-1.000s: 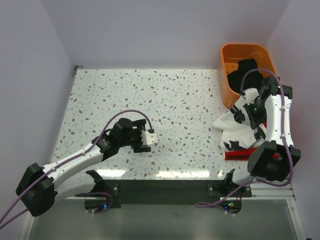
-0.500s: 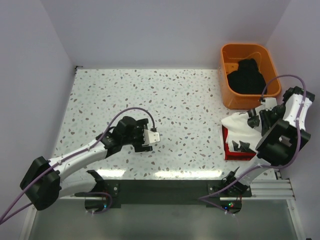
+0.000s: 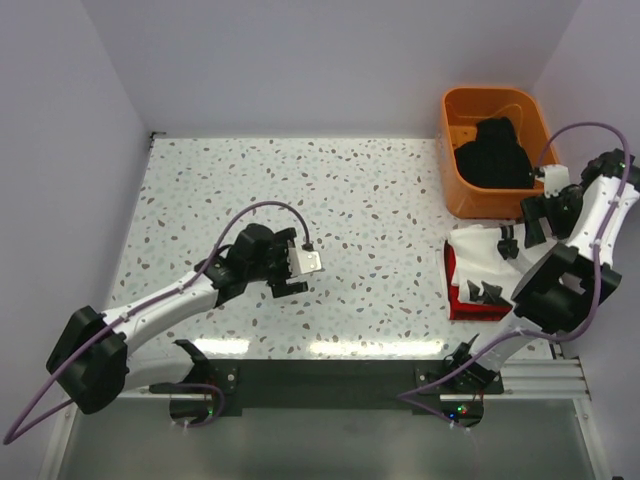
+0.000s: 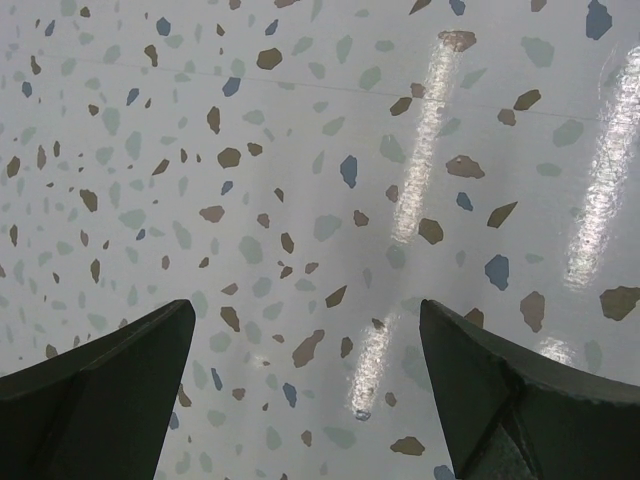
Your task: Fold and stack the t-shirts
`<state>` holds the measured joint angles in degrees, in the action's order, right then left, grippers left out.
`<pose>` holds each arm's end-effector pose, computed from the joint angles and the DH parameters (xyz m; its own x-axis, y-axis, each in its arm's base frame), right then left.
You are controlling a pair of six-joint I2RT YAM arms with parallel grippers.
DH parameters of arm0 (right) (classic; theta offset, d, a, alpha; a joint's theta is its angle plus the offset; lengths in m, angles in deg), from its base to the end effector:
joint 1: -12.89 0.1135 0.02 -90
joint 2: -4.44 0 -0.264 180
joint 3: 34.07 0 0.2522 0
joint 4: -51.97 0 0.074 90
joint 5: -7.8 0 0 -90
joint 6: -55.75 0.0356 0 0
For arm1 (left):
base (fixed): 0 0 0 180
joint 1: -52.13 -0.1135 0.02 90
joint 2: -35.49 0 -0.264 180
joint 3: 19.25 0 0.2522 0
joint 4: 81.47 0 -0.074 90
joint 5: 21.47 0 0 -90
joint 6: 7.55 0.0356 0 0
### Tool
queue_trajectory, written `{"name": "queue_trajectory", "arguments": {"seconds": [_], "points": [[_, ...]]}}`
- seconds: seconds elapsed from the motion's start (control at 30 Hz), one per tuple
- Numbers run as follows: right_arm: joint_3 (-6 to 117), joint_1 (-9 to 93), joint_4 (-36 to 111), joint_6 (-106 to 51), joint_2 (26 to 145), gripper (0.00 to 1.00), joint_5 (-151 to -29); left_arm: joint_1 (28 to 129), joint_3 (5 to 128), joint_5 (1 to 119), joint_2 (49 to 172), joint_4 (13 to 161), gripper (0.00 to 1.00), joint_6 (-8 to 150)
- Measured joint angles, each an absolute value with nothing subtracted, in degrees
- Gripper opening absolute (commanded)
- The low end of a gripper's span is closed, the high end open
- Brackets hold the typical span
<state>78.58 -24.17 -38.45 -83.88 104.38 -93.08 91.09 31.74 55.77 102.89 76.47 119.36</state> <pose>0.2712 -0.1964 0.3226 -0.9315 -0.2341 -0.2784 -0.2315 0.9719 -0.0427 0.1860 -0.1605 0.2183 0.0623 0.7029 -0.7085 0.8884 0.2845 0.3603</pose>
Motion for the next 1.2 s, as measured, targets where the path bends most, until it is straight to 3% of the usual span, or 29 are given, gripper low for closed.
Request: {"name": "queue_trajectory", "arguments": {"seconds": [0.13,0.17,0.27,0.47,0.67,0.9,1.2], "points": [[76.55,-20.98,-38.08,-85.36,99.40,0.57,-96.42,91.07,32.57,55.23,104.40,76.54,1.00,117.13],[75.37,-19.27,-38.32,-85.41,97.96,0.56,-97.19,91.07,32.75,55.12,104.68,76.56,1.00,116.63],[71.33,-12.58,-38.52,-84.03,94.99,0.65,-98.26,91.02,33.40,55.03,105.18,76.38,1.00,115.86],[64.29,-1.63,-35.46,-78.70,94.83,0.71,-97.78,90.85,34.36,55.03,105.23,75.84,1.00,114.64],[65.34,3.44,-32.02,-78.17,96.30,0.77,-95.77,90.80,34.36,54.96,105.23,74.20,1.00,114.46],[74.08,1.60,-32.70,-83.35,104.34,0.78,-92.16,90.76,37.27,49.13,106.98,73.28,1.00,112.78],[88.00,-8.43,-37.84,-100.12,111.12,0.71,-91.99,90.76,55.89,33.76,123.78,75.29,1.00,107.49]]}}
